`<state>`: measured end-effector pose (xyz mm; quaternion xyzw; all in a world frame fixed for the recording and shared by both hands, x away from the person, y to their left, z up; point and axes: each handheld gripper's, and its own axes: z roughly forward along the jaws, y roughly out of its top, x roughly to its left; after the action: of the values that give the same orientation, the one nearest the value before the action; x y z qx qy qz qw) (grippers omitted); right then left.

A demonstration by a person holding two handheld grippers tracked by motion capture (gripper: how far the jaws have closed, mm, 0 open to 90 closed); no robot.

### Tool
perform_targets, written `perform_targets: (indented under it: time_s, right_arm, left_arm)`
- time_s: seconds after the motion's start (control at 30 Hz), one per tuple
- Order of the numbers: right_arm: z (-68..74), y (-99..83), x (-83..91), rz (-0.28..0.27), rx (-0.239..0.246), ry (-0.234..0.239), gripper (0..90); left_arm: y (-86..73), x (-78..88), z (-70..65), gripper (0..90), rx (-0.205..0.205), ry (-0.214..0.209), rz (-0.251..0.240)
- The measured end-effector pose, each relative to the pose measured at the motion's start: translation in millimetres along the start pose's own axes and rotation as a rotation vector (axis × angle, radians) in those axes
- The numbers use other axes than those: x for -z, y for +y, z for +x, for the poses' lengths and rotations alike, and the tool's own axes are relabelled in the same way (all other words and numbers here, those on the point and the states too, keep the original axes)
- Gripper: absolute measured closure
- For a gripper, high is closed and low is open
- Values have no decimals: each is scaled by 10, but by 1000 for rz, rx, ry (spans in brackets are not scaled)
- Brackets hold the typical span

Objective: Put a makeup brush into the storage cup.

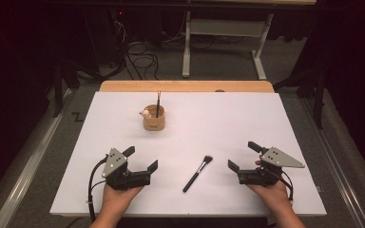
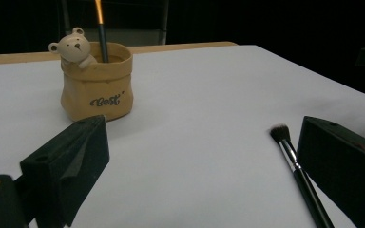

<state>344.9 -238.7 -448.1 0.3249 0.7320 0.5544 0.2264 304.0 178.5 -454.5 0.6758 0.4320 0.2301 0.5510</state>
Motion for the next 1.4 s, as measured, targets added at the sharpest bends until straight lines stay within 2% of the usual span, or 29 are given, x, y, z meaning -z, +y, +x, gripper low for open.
perform_targets:
  time_s: [0.17, 0.23, 0.4, 0.47, 0.6, 0.7, 0.8, 0.9, 1.03, 1.1, 1.2, 1.4]
  right_arm:
    - [-1, -14, -8, 10, 4, 11, 8]
    - [-3, 0, -5, -1, 7, 2, 8]
    - [-23, 12, -1, -14, -15, 2, 8]
    - [-31, -10, -14, -3, -23, 3, 8]
    - [-31, -23, -28, 13, -3, -7, 7]
    - [-27, -14, 5, 0, -3, -6, 6]
    - [-39, -15, 16, -5, -18, -7, 6]
    - [-45, -34, 23, 4, -13, -10, 6]
    - [-45, -27, 44, -3, -15, -15, 7]
    - [-40, -27, 59, -4, 0, -10, 6]
    - [-45, -32, 72, -7, -9, -15, 6]
    - [-35, -30, 71, -4, -2, -6, 6]
  left_arm:
    - [15, -29, -50, 47, 0, -6, -5]
    - [35, -57, -71, 47, -1, -12, -5]
    - [56, -121, -98, 47, 4, -32, -1]
    - [55, -145, -88, 47, 4, -32, 1]
    - [68, -188, -60, 48, 2, -24, 4]
    - [74, -223, -85, 49, -5, -29, 19]
    - [85, -266, -124, 48, -1, -49, 25]
    - [87, -332, -179, 48, -20, -58, 34]
    - [67, -424, -262, 49, -29, -76, 50]
    - [58, -473, -311, 50, -31, -89, 53]
    - [42, -540, -391, 50, -47, -102, 66]
    - [8, -620, -502, 51, -57, -124, 90]
